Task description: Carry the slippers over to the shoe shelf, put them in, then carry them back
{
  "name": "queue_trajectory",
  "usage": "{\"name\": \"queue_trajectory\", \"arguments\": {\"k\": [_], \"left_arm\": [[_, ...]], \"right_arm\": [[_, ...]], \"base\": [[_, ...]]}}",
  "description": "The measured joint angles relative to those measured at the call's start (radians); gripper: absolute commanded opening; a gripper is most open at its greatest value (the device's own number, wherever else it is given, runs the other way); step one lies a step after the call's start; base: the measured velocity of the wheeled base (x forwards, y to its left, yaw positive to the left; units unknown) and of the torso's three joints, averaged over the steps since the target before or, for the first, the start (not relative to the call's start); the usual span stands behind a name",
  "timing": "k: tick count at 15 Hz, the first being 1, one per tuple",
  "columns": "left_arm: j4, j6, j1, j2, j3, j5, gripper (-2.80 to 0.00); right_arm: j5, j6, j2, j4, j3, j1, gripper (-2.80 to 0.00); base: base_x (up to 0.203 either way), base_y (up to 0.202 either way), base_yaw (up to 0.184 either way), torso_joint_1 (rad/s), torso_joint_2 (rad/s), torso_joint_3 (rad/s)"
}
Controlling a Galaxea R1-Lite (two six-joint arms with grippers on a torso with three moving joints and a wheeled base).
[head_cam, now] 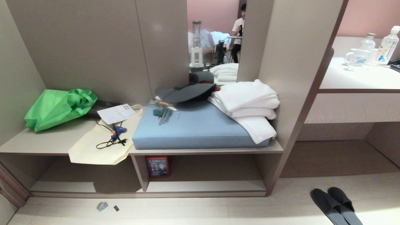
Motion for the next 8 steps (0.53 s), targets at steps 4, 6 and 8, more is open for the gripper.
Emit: {"name": "queue_trajectory", "arguments": {"k": [4,6,8], "left_arm": [[0.000,-0.003,0.000,0.000,0.000,0.000,-2.80],[0.000,-0.003,-0.001,0.000,0.000,0.000,-2.80],[0.000,-0.003,-0.001,0.000,0.000,0.000,-2.80]], "right_arm": [[0.000,-0.001,0.000,-0.001,0.000,-0.001,-2.80],[0.000,0.000,0.000,-0.002,0.000,-0.001,-2.80],[0.001,0.000,0.000,-0.001,0.000,-0.001,-2.80]], "base": [[-0.031,0.000,0.000,0.004,0.00,0.001],[-0.194,0.000,0.003,-0.001,0.00,0.002],[-0.195,0.000,0.002,0.003,0.00,0.003]]}}
